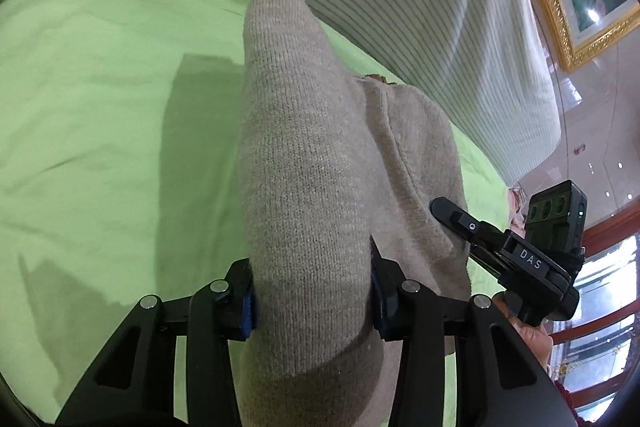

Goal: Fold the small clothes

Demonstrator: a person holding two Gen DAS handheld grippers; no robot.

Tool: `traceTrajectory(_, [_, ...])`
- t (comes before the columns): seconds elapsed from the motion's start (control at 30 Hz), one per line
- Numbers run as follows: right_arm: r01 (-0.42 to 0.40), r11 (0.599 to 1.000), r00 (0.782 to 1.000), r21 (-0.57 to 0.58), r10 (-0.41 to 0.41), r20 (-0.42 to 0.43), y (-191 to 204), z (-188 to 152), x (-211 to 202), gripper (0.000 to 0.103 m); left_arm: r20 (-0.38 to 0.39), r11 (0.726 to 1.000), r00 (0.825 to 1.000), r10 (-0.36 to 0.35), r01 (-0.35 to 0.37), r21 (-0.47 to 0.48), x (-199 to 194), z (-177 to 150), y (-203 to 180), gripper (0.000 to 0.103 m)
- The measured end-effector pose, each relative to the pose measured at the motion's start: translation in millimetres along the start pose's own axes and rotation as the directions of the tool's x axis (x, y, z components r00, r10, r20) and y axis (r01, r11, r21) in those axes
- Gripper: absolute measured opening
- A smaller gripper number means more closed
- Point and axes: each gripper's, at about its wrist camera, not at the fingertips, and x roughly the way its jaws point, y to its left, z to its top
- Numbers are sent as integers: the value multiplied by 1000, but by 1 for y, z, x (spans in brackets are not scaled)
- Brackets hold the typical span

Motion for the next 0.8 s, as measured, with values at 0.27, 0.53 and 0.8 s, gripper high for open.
traceTrajectory(0.27, [-76, 997, 996, -10, 75, -54, 42, -39, 26, 23, 28, 999, 998, 47, -47, -20, -47, -29, 32, 43])
traceTrajectory(0.53, [-70, 997, 992, -34, 66, -105, 66, -62, 48, 23, 35, 997, 997, 69, -68, -32, -65, -47, 65, 43])
traceTrajectory(0.8, [-35, 999, 990, -34, 30, -141, 64, -76, 67, 23, -11, 994, 997, 78, -79, -73, -44, -55, 89, 44])
